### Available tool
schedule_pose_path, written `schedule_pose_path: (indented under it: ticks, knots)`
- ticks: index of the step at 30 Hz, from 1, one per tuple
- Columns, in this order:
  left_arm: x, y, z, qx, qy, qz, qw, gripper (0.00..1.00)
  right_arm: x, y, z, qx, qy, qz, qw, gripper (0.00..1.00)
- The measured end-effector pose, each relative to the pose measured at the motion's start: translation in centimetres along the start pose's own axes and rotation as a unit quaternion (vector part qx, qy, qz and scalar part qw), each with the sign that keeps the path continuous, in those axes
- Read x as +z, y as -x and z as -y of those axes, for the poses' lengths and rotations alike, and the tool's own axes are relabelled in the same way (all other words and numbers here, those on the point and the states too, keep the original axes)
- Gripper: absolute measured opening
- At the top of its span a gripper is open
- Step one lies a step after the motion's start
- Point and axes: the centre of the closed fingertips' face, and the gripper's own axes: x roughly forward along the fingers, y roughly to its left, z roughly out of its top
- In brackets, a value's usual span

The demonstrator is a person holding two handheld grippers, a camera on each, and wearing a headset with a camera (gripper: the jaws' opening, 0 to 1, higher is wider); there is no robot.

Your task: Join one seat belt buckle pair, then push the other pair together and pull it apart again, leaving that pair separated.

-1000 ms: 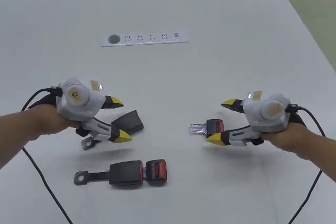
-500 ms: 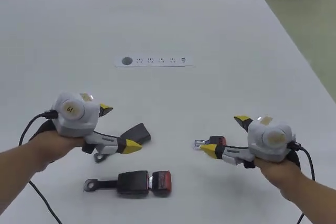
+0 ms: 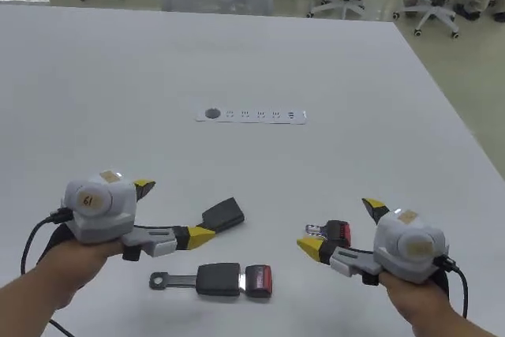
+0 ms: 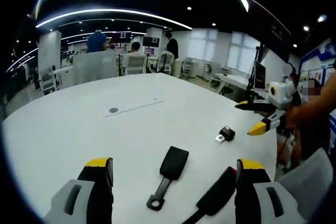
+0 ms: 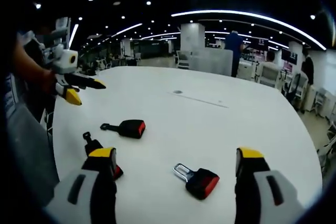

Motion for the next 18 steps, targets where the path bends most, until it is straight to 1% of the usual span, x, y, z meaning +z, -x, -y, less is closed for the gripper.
schedule_pose_path:
  ticks: [1, 3, 6, 7, 8, 9, 10, 12, 14, 16, 18]
  knots:
    - [-0.1, 0.5, -0.1, 0.002, 0.001, 0.004, 1.0000, 1.00, 0.1, 0.1, -0.4, 0.001, 0.001, 0.002, 1.0000, 0.96]
    - [-0.8, 1.5, 0.3, -0.005, 0.001, 0.007, 1.0000, 1.00, 0.0, 0.4, -1.3, 0.007, 0.004, 0.005, 1.0000, 0.99]
    - [-2.1, 3.1, 0.6, -0.006, -0.001, 0.001, 1.0000, 1.00, -0.3, 0.8, -2.8, 0.020, 0.012, 0.006, 0.9997, 1.00]
    - [-2.3, 3.4, 0.5, -0.006, 0.001, 0.001, 1.0000, 1.00, -0.4, 1.0, -3.1, 0.023, 0.014, 0.005, 0.9996, 1.00]
    - [-2.7, 3.9, 0.4, -0.005, 0.003, 0.000, 1.0000, 1.00, -0.5, 1.2, -3.7, 0.028, 0.017, 0.005, 0.9994, 1.00]
    - [-2.8, 4.1, 0.4, -0.006, 0.003, 0.000, 1.0000, 1.00, -0.5, 1.3, -4.1, 0.034, 0.020, 0.006, 0.9992, 1.00]
    - [-3.1, 4.7, 0.5, -0.007, 0.003, 0.002, 1.0000, 1.00, -0.6, 1.5, -4.4, 0.038, 0.023, 0.005, 0.9990, 1.00]
    - [-3.4, 5.5, 0.8, -0.012, 0.001, 0.001, 0.9999, 1.00, -1.2, 1.8, -5.1, 0.045, 0.031, -0.003, 0.9985, 1.00]
    - [-3.8, 6.2, 0.5, -0.015, -0.003, -0.002, 0.9999, 1.00, -1.5, 2.3, -5.7, 0.051, 0.025, -0.005, 0.9984, 1.00]
    - [-4.1, 6.8, 0.9, -0.025, -0.005, -0.003, 0.9997, 1.00, -1.6, 2.8, -6.2, 0.054, 0.034, -0.005, 0.9979, 1.00]
    - [-4.1, 7.4, 1.4, -0.029, -0.014, -0.004, 0.9995, 1.00, -1.9, 3.4, -6.6, 0.058, 0.040, -0.008, 0.9975, 1.00]
